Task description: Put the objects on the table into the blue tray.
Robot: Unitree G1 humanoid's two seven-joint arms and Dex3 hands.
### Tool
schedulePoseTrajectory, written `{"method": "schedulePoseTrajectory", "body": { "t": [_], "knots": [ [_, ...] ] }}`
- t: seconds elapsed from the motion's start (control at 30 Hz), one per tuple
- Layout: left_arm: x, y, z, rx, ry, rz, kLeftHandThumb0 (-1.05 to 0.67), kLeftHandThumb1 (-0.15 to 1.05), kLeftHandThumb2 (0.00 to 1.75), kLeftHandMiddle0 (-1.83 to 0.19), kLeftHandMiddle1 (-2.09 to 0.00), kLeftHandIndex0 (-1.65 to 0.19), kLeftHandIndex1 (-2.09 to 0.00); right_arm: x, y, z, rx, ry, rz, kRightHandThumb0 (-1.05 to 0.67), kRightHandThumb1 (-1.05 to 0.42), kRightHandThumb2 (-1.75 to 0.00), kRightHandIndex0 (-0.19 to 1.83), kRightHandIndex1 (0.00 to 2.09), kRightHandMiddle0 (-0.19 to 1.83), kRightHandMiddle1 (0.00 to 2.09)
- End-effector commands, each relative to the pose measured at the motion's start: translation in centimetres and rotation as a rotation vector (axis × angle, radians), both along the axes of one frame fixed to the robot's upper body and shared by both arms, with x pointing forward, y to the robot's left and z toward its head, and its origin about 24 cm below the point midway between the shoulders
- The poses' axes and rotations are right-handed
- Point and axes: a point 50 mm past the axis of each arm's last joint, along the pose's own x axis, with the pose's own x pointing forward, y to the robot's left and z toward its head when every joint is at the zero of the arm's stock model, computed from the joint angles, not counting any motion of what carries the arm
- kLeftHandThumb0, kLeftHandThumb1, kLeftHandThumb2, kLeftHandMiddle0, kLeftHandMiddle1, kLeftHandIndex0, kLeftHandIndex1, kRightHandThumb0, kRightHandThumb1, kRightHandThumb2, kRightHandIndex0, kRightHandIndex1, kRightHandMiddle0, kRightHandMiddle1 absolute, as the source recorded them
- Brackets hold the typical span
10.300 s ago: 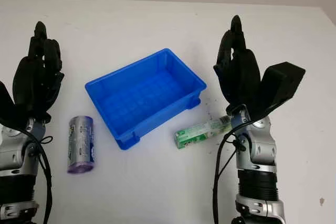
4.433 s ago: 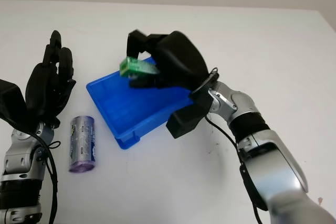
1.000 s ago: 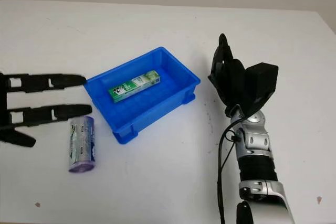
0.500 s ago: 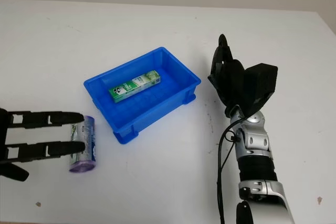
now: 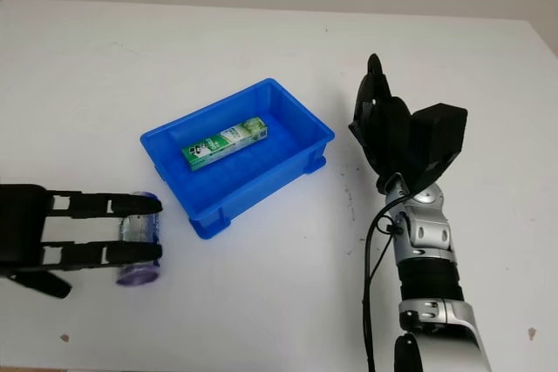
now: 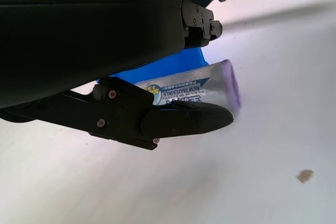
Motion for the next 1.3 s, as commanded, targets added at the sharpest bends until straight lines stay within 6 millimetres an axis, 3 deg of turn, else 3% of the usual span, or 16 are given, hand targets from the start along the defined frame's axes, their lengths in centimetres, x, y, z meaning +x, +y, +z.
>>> {"method": "schedulePoseTrajectory", "body": {
  "t": [0.0, 0.2, 0.63, 0.9, 1.07, 1.27],
  "knots": [
    [0.6, -0.1, 0.2, 0.039, -0.031, -0.005, -0.53, 1.05, 0.33, 0.02, -0.04, 0.04, -0.03, -0.1, -0.6, 0.6, -0.002, -0.021, -0.009, -0.74, -1.05, -0.84, -0.19, 0.0, -0.19, 0.0],
    [1.7, -0.3, 0.3, 0.092, -0.044, 0.001, -0.55, 1.05, 0.25, 0.05, -0.05, 0.07, -0.03, -0.2, -0.7, 0.7, -0.008, -0.032, -0.003, -0.76, -1.05, -0.84, -0.19, 0.0, -0.19, 0.0],
    [2.1, -0.2, -0.5, 0.119, 0.004, -0.025, -0.5, 1.05, 0.26, 0.03, -0.06, 0.05, -0.05, -0.9, -0.6, 1.1, -0.024, -0.047, 0.003, -0.76, -1.05, -0.85, -0.19, 0.0, -0.19, 0.0],
    [1.7, -0.4, -1.8, 0.077, 0.073, -0.048, -0.23, 1.05, 0.33, -0.15, -0.1, -0.1, -0.12, -0.9, -0.6, 1.1, -0.028, -0.046, -0.001, -0.76, -1.05, -0.85, -0.19, 0.0, -0.19, 0.0],
    [1.3, -0.8, -2.3, 0.085, 0.129, -0.05, -0.29, 1.05, 0.37, -0.2, -0.09, -0.1, -0.11, -1.0, -0.8, 1.3, -0.021, -0.047, -0.011, -0.74, -1.05, -0.87, -0.19, 0.0, -0.19, 0.0],
    [1.1, -1.6, -3.2, 0.029, 0.161, -0.041, -0.18, 1.05, 0.34, -0.29, -0.11, -0.17, -0.14, -1.0, -0.8, 1.3, -0.015, -0.054, -0.017, -0.75, -1.05, -0.86, -0.19, 0.0, -0.19, 0.0]
  ]
}}
